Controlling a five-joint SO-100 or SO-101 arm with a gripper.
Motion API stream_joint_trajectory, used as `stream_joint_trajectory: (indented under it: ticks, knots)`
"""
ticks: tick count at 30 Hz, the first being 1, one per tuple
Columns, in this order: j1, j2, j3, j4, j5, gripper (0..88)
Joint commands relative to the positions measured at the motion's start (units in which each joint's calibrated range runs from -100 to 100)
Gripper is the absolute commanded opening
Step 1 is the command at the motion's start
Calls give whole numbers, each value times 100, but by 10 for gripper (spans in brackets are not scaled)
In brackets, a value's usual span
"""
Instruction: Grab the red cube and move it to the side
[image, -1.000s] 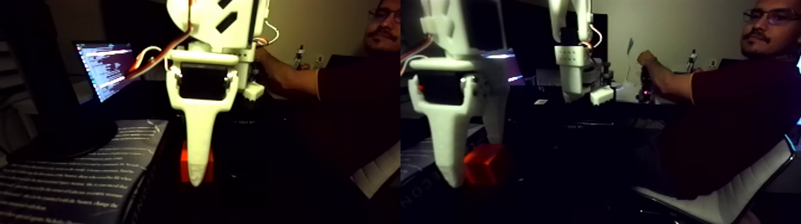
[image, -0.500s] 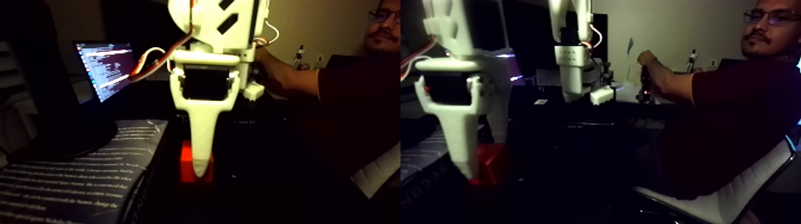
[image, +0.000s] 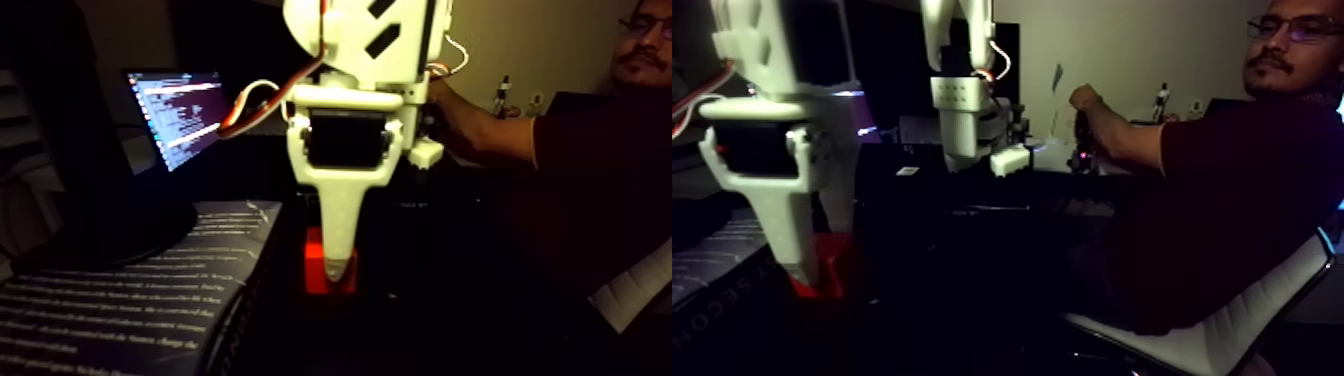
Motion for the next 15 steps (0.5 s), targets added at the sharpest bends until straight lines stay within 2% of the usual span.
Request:
stream_joint_trajectory:
  ticks: [1, 15]
  knots:
    - [-45, -97, 12, 49, 24, 109]
    - [-128, -1257, -378, 1063, 132, 109]
